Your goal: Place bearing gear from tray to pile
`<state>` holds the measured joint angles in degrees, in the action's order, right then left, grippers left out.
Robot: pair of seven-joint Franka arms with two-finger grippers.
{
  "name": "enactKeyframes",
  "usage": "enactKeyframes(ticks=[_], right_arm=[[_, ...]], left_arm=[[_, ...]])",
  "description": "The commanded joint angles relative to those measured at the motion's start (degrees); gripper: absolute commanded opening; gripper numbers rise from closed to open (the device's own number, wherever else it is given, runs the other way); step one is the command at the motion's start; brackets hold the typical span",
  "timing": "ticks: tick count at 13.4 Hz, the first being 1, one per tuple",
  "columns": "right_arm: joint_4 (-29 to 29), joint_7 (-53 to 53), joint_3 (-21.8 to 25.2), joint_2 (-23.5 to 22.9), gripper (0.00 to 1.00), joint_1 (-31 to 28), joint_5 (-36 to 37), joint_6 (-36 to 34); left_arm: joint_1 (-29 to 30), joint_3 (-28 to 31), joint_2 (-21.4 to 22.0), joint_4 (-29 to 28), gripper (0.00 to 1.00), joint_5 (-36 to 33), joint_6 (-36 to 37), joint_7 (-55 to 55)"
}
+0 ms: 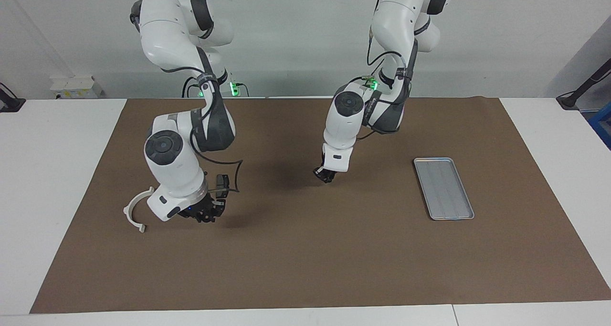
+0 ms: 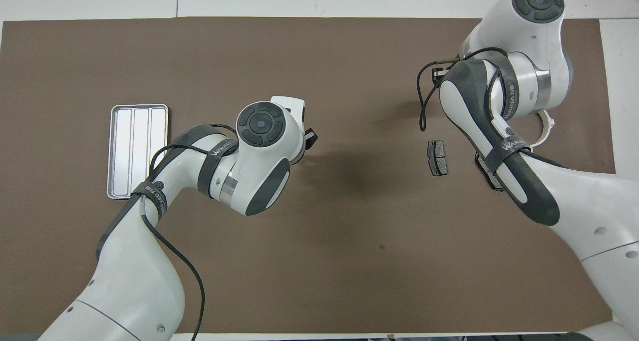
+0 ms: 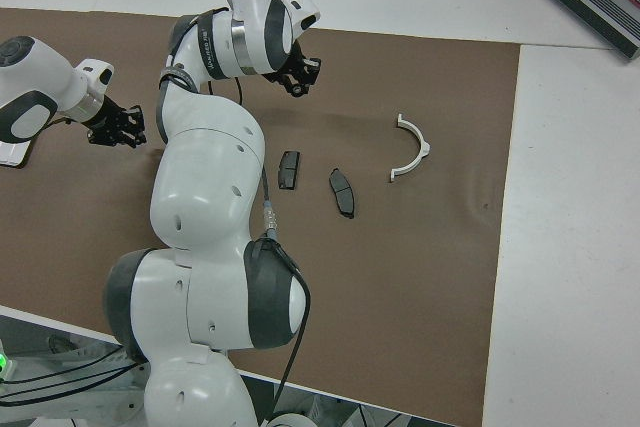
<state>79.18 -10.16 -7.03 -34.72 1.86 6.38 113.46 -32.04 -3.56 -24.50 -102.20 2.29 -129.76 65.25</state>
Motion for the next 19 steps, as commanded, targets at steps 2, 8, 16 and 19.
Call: enactKeyframes(ticks=[2,8,16,19], right_arm=[[3.8,2.6,-1.1,0.6,0.00,-1.9,1.2,4.3],[8.4,5.8,-1.1,0.1,0.00,-5.7,1.2,11.8],[8.7,8.5,-1.1,-1.1,0.00,-7.4,0.4,13.7],[8.9,8.4,-1.1,-1.9,0.00,-7.5,0.5,14.7]], left_arm=[[-0.2,1.1,0.2,-2.2,0.07,-1.8,-3.0,0.8],[-0.3,1.1,0.2,-4.5,0.30,-1.9,-6.0,0.8],[12.8,1.7,15.2,-2.6,1.00,-7.1,16.3,-16.7],[19.1,1.9,22.2,-2.3,1.00,-5.5,25.1,-29.8]])
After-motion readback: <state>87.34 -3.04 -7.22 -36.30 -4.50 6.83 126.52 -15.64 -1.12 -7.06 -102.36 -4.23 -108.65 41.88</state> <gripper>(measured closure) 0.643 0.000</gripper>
